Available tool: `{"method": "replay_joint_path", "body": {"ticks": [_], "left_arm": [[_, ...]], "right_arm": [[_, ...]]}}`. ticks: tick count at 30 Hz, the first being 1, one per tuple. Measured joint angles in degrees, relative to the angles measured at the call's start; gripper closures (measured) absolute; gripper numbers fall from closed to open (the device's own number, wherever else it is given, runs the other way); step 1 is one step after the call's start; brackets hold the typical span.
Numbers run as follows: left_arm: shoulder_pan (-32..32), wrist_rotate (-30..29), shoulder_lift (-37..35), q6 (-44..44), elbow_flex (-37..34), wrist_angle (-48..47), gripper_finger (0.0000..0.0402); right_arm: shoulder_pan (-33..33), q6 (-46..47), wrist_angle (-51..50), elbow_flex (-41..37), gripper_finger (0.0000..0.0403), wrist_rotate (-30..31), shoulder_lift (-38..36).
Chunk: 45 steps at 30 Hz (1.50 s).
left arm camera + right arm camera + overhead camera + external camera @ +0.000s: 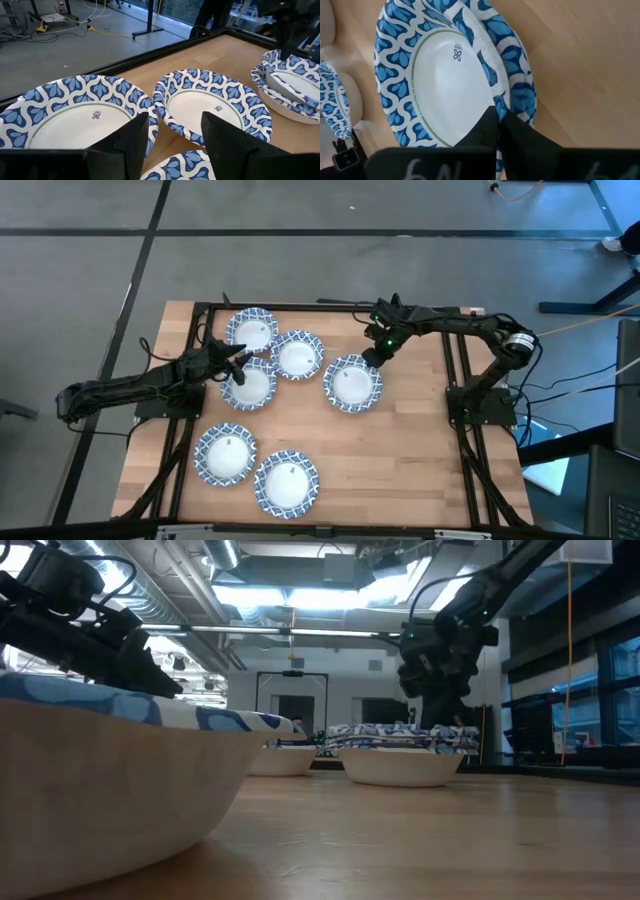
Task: Nest bowls inside each other
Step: Stack the blue patterned bowl on top of the other blue patterned bowl
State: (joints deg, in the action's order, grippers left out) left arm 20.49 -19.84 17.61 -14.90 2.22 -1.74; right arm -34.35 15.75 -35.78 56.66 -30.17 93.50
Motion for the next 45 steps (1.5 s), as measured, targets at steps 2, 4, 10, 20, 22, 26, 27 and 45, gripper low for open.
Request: {"method": "replay_joint_path", "body": {"ticks": [2,4,10,20,22,26,27,45], "left_arm": [[0.0,0.0,0.0,0.0,0.0,0.0,0.0225],[0.0,0.0,0.0,0.0,0.0,0.0,0.0225],[0.0,0.0,0.0,0.0,0.0,0.0,0.0225],[0.0,0.0,0.0,0.0,0.0,0.0,0.0225],[0.0,0.0,0.0,0.0,0.0,0.0,0.0225],[0.0,0.0,0.0,0.0,0.0,0.0,0.0225],[0.0,0.0,0.0,0.0,0.0,0.0,0.0225],[0.0,0.0,0.0,-1.6,0.0,0.0,0.0225]], "right_arm": [[0.0,-0.2,0.0,0.0,0.0386,0.0,0.3],[0.0,-1.4,0.5,0.0,0.0373,0.1,0.3],[0.0,-4.0,0.7,0.0,0.0315,-1.7,0.3],[-0.3,-6.5,-0.4,4.3,0.0242,8.1,-1.2],[-0.7,-7.1,-0.4,6.9,0.0241,12.3,-2.4],[-1.1,-6.3,2.0,13.4,0.024,11.0,-4.2],[-1.1,-5.5,2.8,15.0,0.024,9.7,-4.2],[5.0,-3.6,15.4,20.7,0.024,5.1,0.3]]}}
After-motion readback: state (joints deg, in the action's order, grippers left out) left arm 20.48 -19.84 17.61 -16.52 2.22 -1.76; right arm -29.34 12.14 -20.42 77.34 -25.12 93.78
